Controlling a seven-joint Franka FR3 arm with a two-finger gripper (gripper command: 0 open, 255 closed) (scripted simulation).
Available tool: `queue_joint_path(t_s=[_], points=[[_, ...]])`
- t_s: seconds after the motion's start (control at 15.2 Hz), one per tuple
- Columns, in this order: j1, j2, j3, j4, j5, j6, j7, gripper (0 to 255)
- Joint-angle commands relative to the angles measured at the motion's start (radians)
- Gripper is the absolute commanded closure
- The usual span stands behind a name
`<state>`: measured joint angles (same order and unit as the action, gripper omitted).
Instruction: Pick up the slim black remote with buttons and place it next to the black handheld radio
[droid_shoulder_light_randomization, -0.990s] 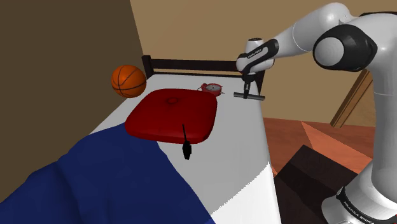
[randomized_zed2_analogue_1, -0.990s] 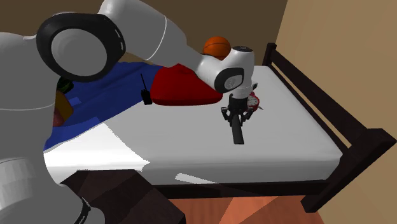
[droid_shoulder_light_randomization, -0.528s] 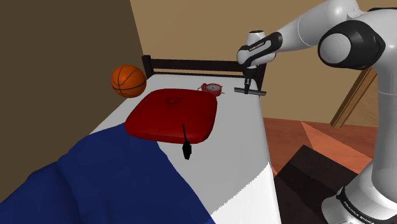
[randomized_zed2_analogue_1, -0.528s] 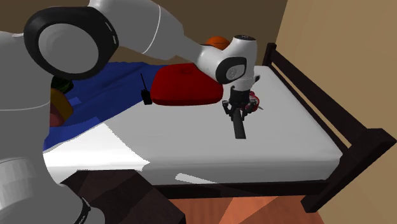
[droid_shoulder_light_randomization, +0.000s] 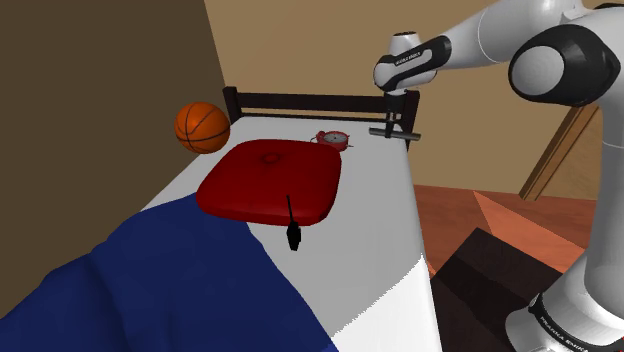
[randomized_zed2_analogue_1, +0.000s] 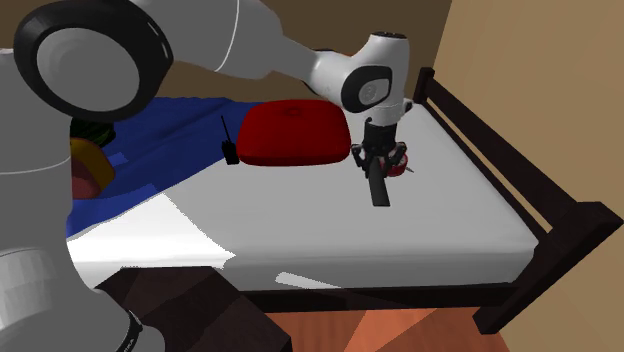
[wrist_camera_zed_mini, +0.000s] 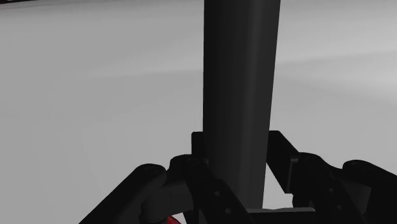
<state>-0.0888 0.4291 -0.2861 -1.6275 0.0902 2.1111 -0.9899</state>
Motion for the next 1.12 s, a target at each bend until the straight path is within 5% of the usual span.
queue_joint_path(t_s=[0.0, 1.06], points=[[0.001, -0.012, -0.002, 0.010, -0.004, -0.022, 0.002, 255], [0.000, -0.054, -0.010, 0.165, -0.019, -0.218, 0.007, 255]])
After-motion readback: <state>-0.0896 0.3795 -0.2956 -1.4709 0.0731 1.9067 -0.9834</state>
